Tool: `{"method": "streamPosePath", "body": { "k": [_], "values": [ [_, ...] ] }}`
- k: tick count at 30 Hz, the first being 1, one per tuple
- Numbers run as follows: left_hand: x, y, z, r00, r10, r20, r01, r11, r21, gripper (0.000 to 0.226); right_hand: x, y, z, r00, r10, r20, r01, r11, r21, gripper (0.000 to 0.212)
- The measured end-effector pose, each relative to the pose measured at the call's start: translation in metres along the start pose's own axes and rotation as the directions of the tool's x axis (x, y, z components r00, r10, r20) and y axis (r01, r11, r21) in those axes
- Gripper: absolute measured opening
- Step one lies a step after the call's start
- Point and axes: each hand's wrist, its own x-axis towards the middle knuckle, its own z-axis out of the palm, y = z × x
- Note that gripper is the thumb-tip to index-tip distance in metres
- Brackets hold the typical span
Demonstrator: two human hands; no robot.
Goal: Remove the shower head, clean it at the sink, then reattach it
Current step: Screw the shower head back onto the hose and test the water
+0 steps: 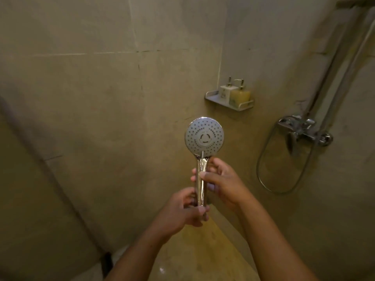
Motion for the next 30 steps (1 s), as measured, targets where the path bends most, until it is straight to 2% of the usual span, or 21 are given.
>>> {"method": "streamPosePath", "body": {
  "k": [6,14,19,23,30],
  "values": [
    [0.117,0.022,0.023,0.994,0.002,0.105,0.002,0.999,-0.046,0.044,0.062,-0.041,-0.076,0.994,-0.024,-0.103,0.023,1.000,-0.012,0.026],
    [0.209,0.059,0.094,0.936,0.030,0.350,0.006,0.995,-0.102,0.053,0.057,-0.104,-0.163,0.956,-0.105,-0.272,0.033,0.967,-0.254,0.021],
    [0.252,0.080,0.143,0.842,0.083,0.533,-0.052,0.996,-0.074,0.041,0.034,-0.140,-0.200,0.876,-0.210,-0.434,-0.021,0.884,-0.468,0.022],
    [0.284,0.098,0.174,0.759,0.129,0.638,-0.121,0.991,-0.056,0.038,0.023,-0.171,-0.217,0.807,-0.264,-0.529,-0.061,0.853,-0.518,0.023],
    [0.348,0.126,0.186,0.644,0.098,0.758,-0.185,0.982,0.030,0.033,0.044,-0.208,-0.224,0.700,-0.322,-0.638,-0.118,0.828,-0.548,0.021]
  ]
}}
